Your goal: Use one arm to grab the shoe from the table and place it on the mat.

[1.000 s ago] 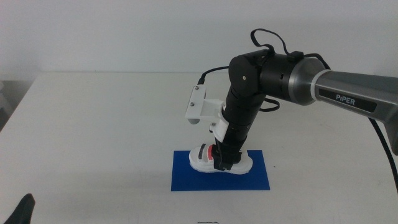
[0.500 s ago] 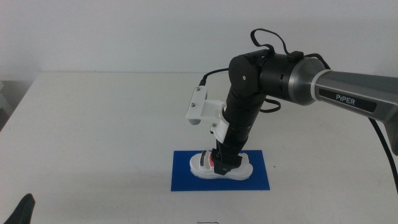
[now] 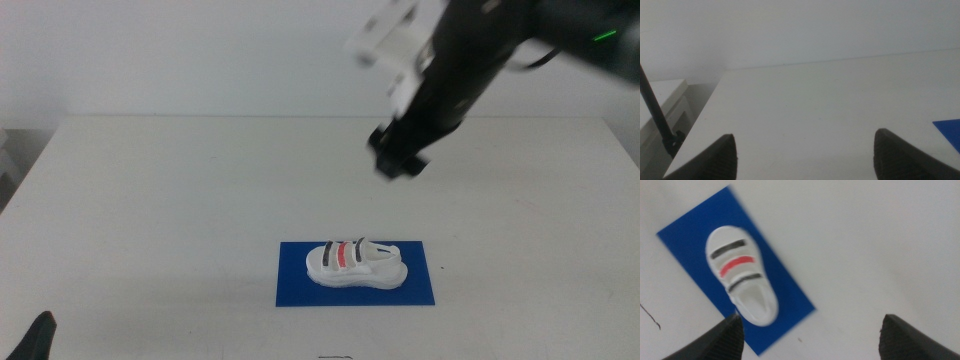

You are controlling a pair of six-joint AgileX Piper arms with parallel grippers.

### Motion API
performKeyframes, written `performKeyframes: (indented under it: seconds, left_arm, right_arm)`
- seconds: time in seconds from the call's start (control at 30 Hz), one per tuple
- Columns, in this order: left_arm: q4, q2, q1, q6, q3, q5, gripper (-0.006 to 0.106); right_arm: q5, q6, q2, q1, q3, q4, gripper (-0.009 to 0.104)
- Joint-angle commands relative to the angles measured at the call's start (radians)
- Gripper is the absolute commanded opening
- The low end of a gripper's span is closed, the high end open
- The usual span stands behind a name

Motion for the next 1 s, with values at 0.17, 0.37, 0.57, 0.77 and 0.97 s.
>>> performKeyframes:
  seconds: [0.17,0.37,0.57,0.77,0.97]
  left_arm:
    - [-0.009,-0.019,-0.004,-0.015,-0.003,-0.083,0.094]
    - [-0.009,-0.019,-0.004,-0.015,-0.003,-0.083,0.094]
    - [-0.009,-0.019,-0.004,-0.015,-0.003,-0.083,0.094]
    - [-0.009,-0.019,-0.004,-0.015,-0.003,-0.083,0.094]
    - [-0.009,-0.019,-0.004,-0.015,-0.003,-0.083,0.094]
  right_arm:
    - [0.145,0.125,-0.243,-0.032,-0.015,-0.086,0.085]
    - [0.112,0.195,-0.410,-0.135,0.143,-0.039,0.085]
    - [0.005,0.194,-0.619,-0.273,0.409,0.036,0.085]
    - [-0.269,0.188,-0.838,-0.383,0.686,0.165,0.085]
    - [-0.713,0.187,-1.089,-0.436,1.032,0.178,0.085]
